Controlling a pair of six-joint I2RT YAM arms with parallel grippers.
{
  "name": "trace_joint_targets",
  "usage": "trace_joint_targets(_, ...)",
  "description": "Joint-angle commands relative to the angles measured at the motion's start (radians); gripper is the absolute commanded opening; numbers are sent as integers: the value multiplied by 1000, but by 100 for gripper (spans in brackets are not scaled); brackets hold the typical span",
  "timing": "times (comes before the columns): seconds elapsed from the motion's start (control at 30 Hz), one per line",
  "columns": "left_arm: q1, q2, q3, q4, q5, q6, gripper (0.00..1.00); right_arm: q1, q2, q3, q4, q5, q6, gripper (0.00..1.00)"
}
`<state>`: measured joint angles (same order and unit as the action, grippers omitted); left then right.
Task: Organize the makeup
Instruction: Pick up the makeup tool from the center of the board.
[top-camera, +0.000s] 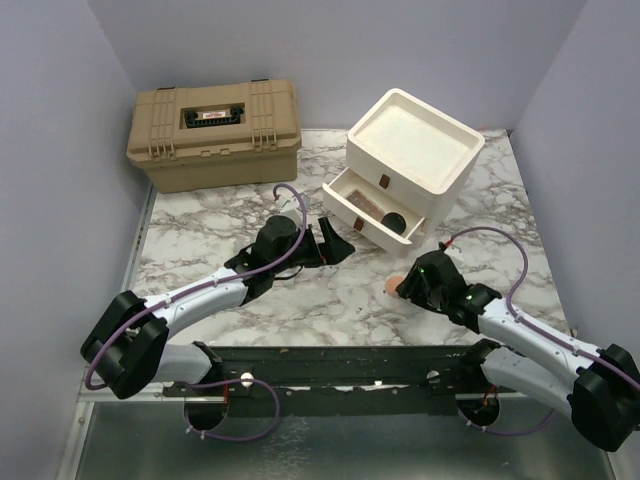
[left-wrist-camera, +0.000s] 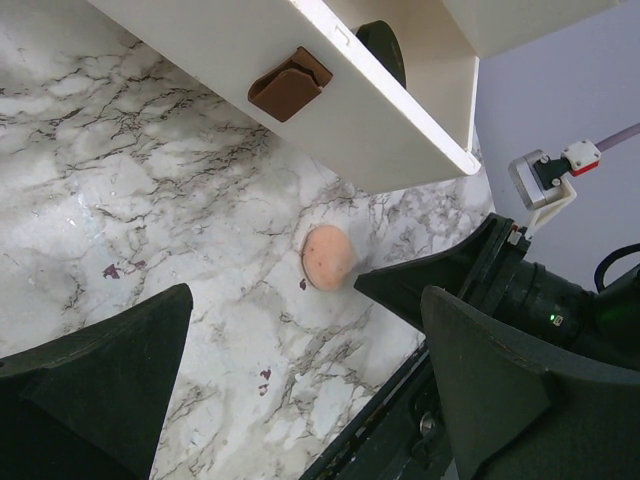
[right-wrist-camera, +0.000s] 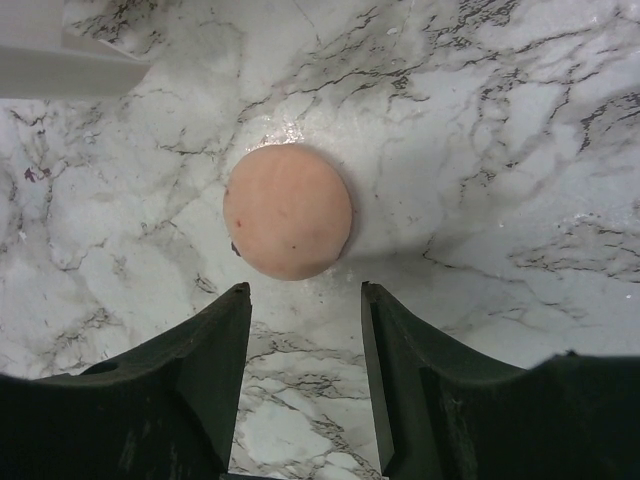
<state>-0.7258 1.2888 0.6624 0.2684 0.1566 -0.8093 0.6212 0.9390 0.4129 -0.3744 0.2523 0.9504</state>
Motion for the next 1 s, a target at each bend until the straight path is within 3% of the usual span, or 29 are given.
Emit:
trace_joint_targets(0.0,4,-22,3,22,-2,-7,98,-61,-9,-30,109,-104,45,52)
trace_joint_targets(0.17,4,-40,-1,21,-12,-29,98,-101,-22,-30,87,-66,29,50)
trace_joint_targets(0.4,4,-133,-49,17,-135,-36,98,-133,61,-40,164,-207,24,50)
trace_joint_targets(0.8,4,-113,-53,19,-141,-49,98,-146,78,-29,80,-108,11,51)
trace_joint_targets(0.97,4,-99,-50,22,-128,-48,98,-147,71,-64,151,-148,36,51)
